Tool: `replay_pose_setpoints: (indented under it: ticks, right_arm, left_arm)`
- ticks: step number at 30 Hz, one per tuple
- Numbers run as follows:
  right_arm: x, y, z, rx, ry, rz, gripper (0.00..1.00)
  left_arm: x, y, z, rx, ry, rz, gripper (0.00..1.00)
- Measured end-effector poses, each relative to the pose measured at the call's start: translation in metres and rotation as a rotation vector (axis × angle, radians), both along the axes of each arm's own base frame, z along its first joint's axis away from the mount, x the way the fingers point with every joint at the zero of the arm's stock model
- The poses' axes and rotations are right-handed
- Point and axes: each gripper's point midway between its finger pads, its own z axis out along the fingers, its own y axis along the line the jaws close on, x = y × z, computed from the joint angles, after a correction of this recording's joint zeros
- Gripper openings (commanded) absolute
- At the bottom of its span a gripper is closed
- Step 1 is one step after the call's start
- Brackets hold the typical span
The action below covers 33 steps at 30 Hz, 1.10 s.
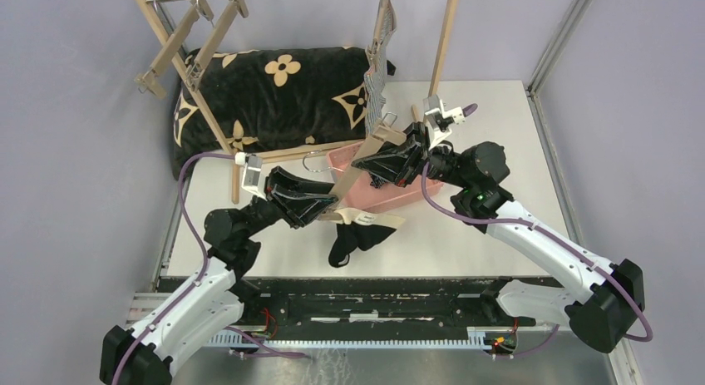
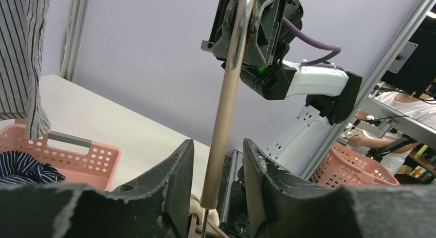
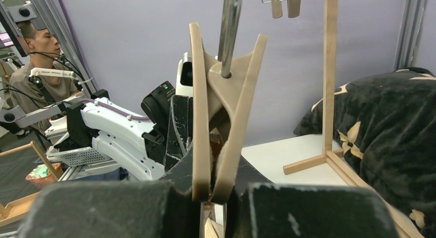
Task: Remove the underwear clipped to the hanger
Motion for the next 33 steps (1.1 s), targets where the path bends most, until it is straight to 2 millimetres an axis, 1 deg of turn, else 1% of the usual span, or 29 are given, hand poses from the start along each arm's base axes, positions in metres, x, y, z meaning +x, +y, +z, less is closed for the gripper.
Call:
replay_pose_setpoints:
  ticks: [4, 5, 6, 7, 11, 15, 20, 27, 33]
  right_arm:
    - [0.000, 0.000, 0.000, 0.001, 0.000, -0.001, 0.01]
    - [0.000, 0.000, 0.000, 0.001, 0.000, -0.001, 0.01]
    - [0.000, 0.000, 0.000, 0.001, 0.000, -0.001, 0.01]
    - [0.000, 0.000, 0.000, 0.001, 0.000, -0.001, 0.01]
    - [-0.002, -0.001, 0.001, -0.001, -0.008, -0.001, 0.01]
    - [-0.009, -0.006, 0.007, 0.002, -0.033, -0.007, 0.01]
    - [-0.014, -0.011, 0.012, 0.009, -0.054, -0.010, 0.01]
    - [-0.013, -0.010, 0.009, -0.001, -0.052, -0.018, 0.01]
    - [-0.008, -0.009, 0.009, -0.001, -0.053, -0.042, 0.01]
  left_arm:
    - [-0.002, 0.001, 0.001, 0.001, -0.003, 0.004, 0.53]
    - [-0.002, 0.002, 0.000, 0.002, -0.002, 0.005, 0.62]
    - [-0.001, 0.001, 0.000, 0.005, 0.002, 0.006, 0.69]
    - [-0.001, 0.001, -0.002, 0.010, 0.003, 0.010, 0.74]
    - [0.005, 0.003, -0.012, 0.055, 0.018, 0.051, 0.78]
    - [0.008, 0.007, -0.021, 0.106, 0.014, 0.101, 0.79]
    - [0.007, 0.012, -0.029, 0.151, 0.002, 0.135, 0.79]
    - [0.007, 0.009, -0.037, 0.179, 0.016, 0.116, 0.79]
    - [-0.002, 0.005, -0.037, 0.187, -0.010, 0.066, 0.78]
